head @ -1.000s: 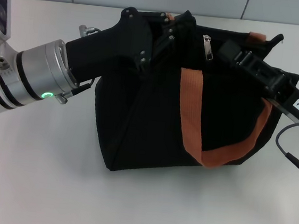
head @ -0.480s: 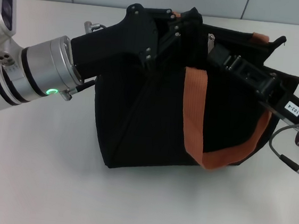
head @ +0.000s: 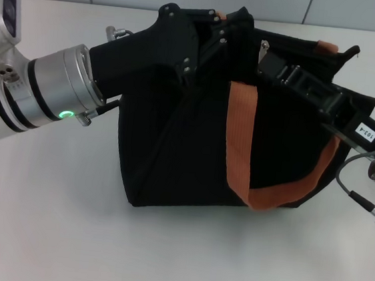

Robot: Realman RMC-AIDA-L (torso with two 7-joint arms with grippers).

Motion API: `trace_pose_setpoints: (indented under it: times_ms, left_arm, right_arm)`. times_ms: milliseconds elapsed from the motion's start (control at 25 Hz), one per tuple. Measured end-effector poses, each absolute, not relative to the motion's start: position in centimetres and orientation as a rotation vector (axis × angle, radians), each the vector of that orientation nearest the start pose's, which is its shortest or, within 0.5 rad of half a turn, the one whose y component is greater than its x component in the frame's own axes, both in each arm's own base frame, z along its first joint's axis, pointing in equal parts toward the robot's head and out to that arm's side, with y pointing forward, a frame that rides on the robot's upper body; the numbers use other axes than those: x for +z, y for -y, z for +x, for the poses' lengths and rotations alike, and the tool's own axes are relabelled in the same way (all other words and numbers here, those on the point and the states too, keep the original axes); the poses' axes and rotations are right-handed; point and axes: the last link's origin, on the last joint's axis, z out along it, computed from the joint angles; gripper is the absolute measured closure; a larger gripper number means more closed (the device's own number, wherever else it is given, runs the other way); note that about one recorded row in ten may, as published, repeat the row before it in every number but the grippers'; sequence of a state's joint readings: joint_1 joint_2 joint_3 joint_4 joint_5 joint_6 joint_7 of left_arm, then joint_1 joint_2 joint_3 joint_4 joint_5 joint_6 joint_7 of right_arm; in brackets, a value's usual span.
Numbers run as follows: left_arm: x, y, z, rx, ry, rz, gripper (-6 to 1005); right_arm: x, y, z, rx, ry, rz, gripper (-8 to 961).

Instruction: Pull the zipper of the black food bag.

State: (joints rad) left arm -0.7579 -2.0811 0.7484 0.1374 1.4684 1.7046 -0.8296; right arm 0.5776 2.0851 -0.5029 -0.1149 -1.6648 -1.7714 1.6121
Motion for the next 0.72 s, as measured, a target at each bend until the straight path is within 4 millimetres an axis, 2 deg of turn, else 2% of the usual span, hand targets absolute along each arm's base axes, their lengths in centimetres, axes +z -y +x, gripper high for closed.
trace_pose_setpoints:
  times_ms: [280,720]
  left_arm:
    - [-3.51,-33.82,-16.68,-1.461,0.154,-2.48,950]
    - [-3.52,-33.75,-16.67,-1.466,0.154,-2.48,947]
  right_arm:
    - [-2.95,-29.97,22.06,1.745,-1.394,-2.322,563]
    - [-3.07,-30.11,22.2,1.73,-1.423,-2.311,647]
